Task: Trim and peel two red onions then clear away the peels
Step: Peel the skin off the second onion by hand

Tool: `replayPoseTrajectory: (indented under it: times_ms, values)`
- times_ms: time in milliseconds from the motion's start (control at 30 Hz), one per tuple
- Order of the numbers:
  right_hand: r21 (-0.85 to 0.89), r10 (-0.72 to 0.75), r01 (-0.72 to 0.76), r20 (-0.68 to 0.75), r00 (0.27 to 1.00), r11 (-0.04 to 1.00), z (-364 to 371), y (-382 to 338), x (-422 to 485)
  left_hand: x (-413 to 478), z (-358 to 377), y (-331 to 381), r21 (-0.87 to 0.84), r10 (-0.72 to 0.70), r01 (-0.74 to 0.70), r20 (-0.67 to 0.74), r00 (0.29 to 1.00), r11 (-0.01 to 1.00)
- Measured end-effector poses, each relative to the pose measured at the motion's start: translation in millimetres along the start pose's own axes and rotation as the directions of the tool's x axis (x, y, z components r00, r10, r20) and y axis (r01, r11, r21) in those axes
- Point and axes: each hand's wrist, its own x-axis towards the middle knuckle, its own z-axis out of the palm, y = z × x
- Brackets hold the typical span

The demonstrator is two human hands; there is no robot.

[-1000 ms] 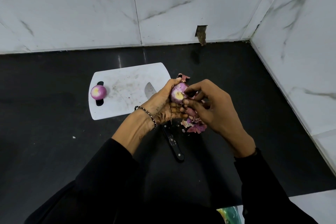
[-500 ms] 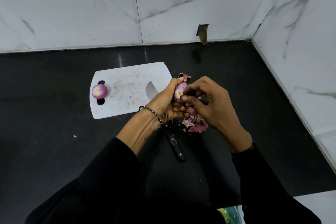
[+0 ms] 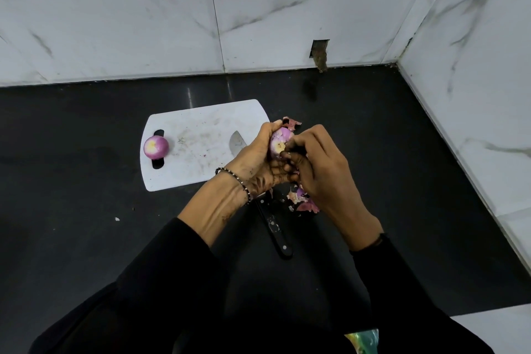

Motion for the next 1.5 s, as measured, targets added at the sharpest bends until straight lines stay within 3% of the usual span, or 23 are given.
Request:
replayPoseTrajectory:
  times_ms: [167, 333, 600, 767, 833, 1000, 1133, 1500]
  values:
    - [0.064, 0.021, -0.020, -0.015, 1.000, 0.998, -5, 2, 0, -4, -6, 0, -0.093, -0.042, 0.047, 0.055, 0.998, 0.995]
    - [0.227, 0.193, -0.185, -0.015, 0.981, 0.956, -20, -2, -2, -5, -10, 4, -0.078, -0.040, 0.048, 0.100, 0.994, 0.996]
    - [0.093, 0.131, -0.125, -0.058, 0.990, 0.988, -26, 0, 1, -7, -8, 4, -0.011, -0.017, 0.018, 0.107, 0.994, 1.000]
    - [0.142, 0.301, -0.297, -0.013, 0.953, 0.944, -27, -6, 2, -7, -13, 4, 0.058, -0.022, 0.016, 0.088, 0.996, 0.998]
    - [0.119, 0.254, -0.251, -0.009, 0.967, 0.961, -26, -4, 2, -6, -15, 4, 0.107, -0.038, 0.030, 0.077, 0.996, 0.994]
    - [0.264, 0.193, -0.200, 0.052, 0.980, 0.944, -29, -5, 5, -5, -20, 3, 0.172, -0.063, 0.038, 0.139, 0.988, 0.984]
    - [0.214, 0.073, -0.107, 0.157, 0.985, 0.971, -29, -1, 5, -3, -21, 3, 0.207, -0.078, 0.037, 0.195, 0.978, 0.978]
    - [0.183, 0.040, -0.080, 0.214, 0.976, 0.980, -25, 0, 4, -2, -18, 8, 0.449, -0.133, 0.061, 0.132, 0.982, 0.892]
